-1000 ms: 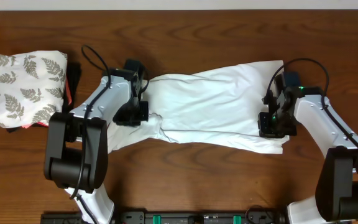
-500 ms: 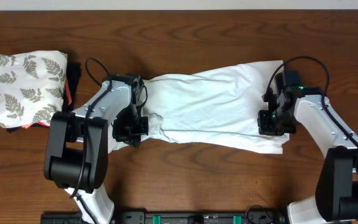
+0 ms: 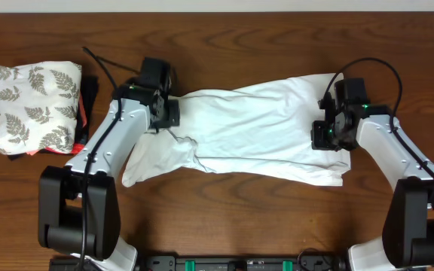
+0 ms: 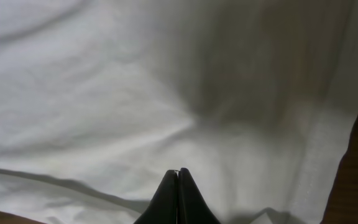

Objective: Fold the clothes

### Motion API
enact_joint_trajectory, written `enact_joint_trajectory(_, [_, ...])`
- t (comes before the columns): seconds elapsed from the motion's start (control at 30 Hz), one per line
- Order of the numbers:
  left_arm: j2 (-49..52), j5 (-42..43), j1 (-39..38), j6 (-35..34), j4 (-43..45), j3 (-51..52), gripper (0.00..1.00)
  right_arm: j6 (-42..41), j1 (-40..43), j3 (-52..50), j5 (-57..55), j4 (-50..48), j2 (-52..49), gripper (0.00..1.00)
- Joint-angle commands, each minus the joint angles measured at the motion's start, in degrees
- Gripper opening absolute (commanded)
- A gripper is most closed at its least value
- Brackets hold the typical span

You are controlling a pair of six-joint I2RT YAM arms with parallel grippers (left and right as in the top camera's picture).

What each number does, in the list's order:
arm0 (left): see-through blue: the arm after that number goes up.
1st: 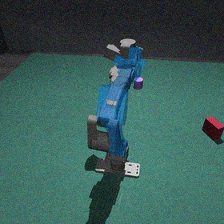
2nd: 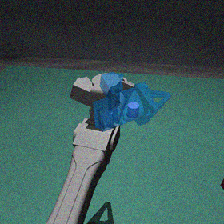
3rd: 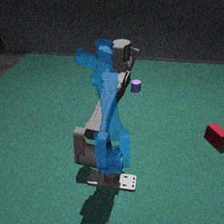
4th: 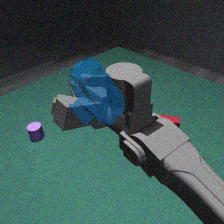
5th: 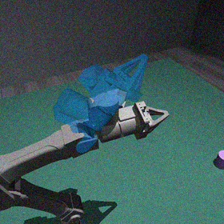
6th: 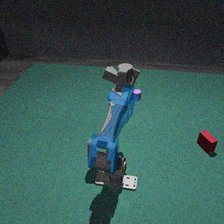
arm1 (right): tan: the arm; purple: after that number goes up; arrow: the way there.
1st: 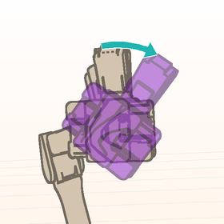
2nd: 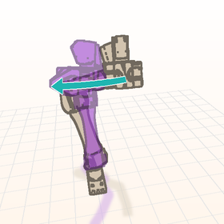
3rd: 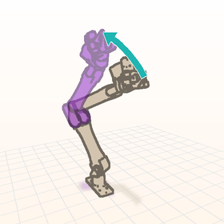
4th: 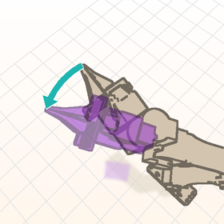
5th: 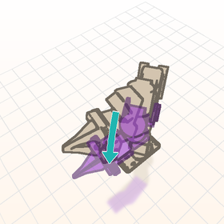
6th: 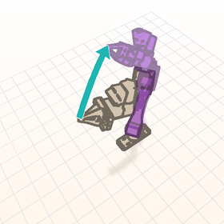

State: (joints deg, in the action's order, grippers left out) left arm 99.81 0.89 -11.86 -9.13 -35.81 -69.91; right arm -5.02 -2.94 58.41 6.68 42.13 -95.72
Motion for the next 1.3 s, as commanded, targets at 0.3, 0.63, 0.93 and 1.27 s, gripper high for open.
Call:
enact_joint_trajectory(0.3, [7.52, -4.61, -0.13, 1.97, 1.6, 0.7, 0.06, -0.26, -0.5, -0.15, 0.44, -0.37, -3.72, 0.01])
enact_joint_trajectory(0.63, [8.98, 1.22, -0.17, -0.66, -12.02, 1.14, 0.06, -0.26, -0.5, -0.15, 0.44, -0.79, -8.28, 0.01])
enact_joint_trajectory(0.93, [8.98, 12.46, -0.2, -2.56, -29.88, 1.14, 0.06, -0.24, -0.46, -0.15, 0.42, -1.25, -8.57, 0.01])
enact_joint_trajectory(1.27, [7.41, 9.53, -0.17, -0.59, -23.1, -0.79, 0.06, -0.24, -0.46, -0.15, 0.42, -1.25, -8.57, 0.01])
